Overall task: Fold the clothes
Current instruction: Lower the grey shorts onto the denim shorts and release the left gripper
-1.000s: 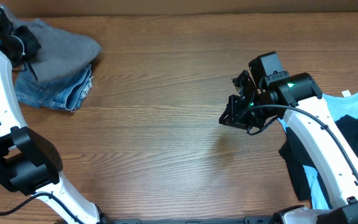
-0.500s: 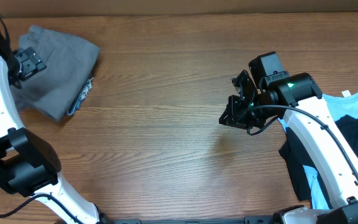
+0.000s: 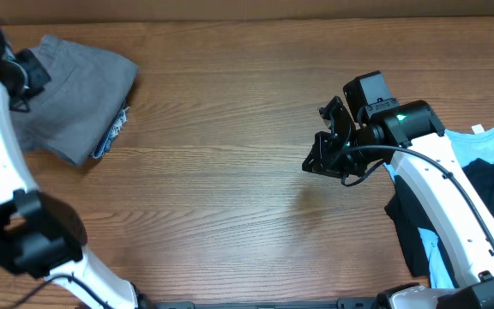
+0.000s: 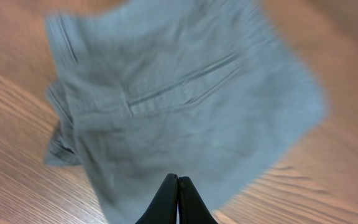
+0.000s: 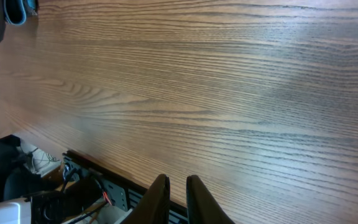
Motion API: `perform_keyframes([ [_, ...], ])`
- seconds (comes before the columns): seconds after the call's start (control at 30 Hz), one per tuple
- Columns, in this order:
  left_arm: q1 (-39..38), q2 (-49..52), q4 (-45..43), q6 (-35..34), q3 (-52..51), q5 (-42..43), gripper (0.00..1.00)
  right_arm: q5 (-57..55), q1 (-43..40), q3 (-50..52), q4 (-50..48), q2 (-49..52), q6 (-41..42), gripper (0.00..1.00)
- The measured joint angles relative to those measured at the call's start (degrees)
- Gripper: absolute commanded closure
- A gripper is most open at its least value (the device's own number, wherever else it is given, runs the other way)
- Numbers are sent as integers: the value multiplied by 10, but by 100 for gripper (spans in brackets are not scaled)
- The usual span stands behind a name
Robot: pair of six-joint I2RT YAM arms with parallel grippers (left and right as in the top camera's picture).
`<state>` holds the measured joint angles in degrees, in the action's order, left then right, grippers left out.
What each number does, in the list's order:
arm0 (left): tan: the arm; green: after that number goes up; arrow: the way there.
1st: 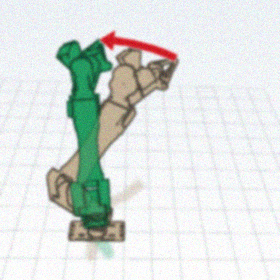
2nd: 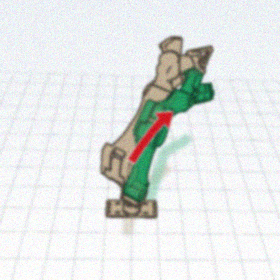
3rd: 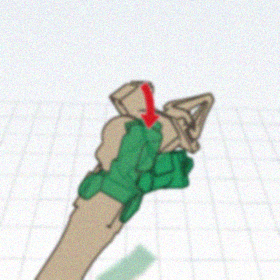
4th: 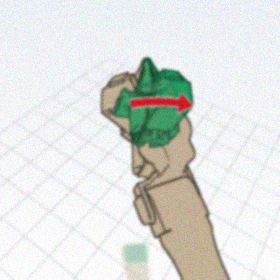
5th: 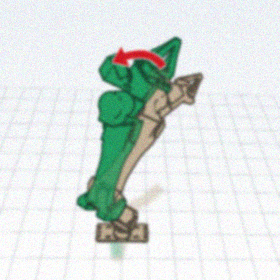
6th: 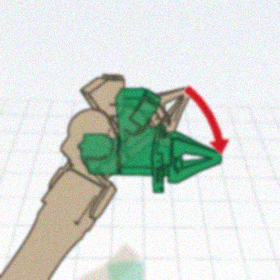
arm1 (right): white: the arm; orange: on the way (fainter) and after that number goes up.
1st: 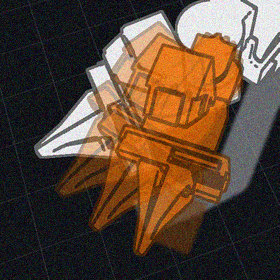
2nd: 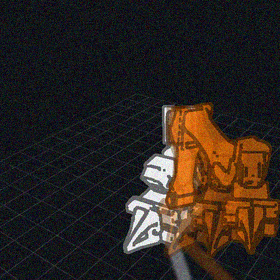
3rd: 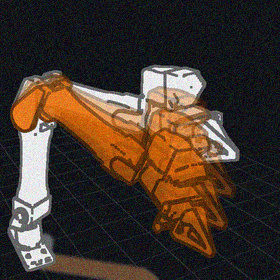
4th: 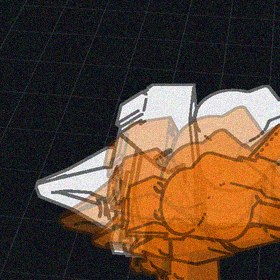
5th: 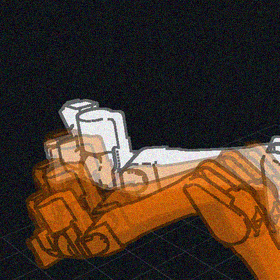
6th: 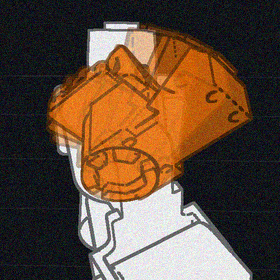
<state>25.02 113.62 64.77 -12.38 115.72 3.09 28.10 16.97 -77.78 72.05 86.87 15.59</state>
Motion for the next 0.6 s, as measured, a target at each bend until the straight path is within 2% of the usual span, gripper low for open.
perform_keyframes([
  [0.17,10,114,-30,-26,-27,-17,94,0,0,0,10,0,0,86],
  [0.3,20,205,-51,-32,-34,42,91,0,0,0,9,0,0,86],
  [0.37,25,209,-58,-37,-30,75,84,0,0,0,9,0,0,86],
  [0.6,1,224,-133,-81,-29,144,81,0,0,0,9,0,-1,86],
])
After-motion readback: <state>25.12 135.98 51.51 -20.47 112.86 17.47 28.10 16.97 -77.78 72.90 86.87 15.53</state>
